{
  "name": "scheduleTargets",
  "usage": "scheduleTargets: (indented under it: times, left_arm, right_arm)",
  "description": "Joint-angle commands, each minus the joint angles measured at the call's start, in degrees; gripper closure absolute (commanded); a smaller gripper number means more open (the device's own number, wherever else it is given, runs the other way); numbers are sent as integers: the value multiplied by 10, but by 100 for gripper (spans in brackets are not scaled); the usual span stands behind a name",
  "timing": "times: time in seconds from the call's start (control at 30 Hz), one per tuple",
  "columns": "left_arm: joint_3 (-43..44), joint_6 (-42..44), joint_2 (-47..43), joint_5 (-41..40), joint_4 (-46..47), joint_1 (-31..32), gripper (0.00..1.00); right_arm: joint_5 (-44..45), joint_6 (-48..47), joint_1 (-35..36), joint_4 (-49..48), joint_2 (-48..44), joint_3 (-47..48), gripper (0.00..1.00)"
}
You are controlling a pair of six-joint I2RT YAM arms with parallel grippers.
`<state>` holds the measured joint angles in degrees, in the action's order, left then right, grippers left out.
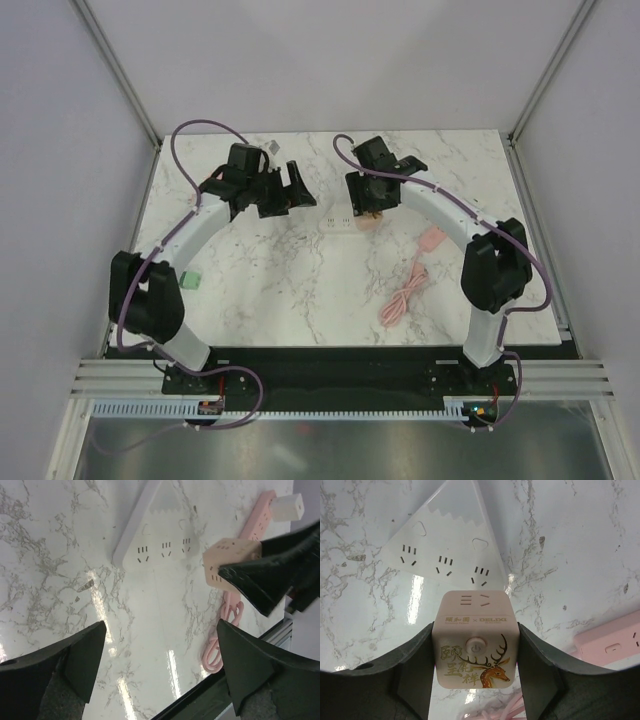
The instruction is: Insert the plug
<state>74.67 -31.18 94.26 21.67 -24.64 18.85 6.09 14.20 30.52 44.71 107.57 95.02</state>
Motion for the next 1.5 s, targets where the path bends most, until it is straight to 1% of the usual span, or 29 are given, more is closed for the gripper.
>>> scheduleTargets:
  times: [0.0,0.1,0.23,0.43,0.9,1.23,1.47]
  left_arm:
    - [-15,71,-78,3,-44,1,0]
    - [-44,70,-108,-11,-33,1,0]
    - [-73,59,-121,-74,-31,1,0]
    - [-81,51,-137,-105,-25,0,0]
    - [-81,47,-148,-105,-21,0,0]
    - [-81,46,-146,-107,-20,0,0]
    - [-81,47,-152,-106,-21,0,0]
  right_arm:
    - [31,26,1,0,11,10,100]
    - [37,37,2,-12,24,10,100]
    - [47,51,5,-37,36,3,100]
    - [59,55,8,-64,40,-3,100]
    - [67,71,8,-79,62,-12,100]
    - [78,84,8,-78,46,-35,100]
    - [81,80,8,-75,38,-34,100]
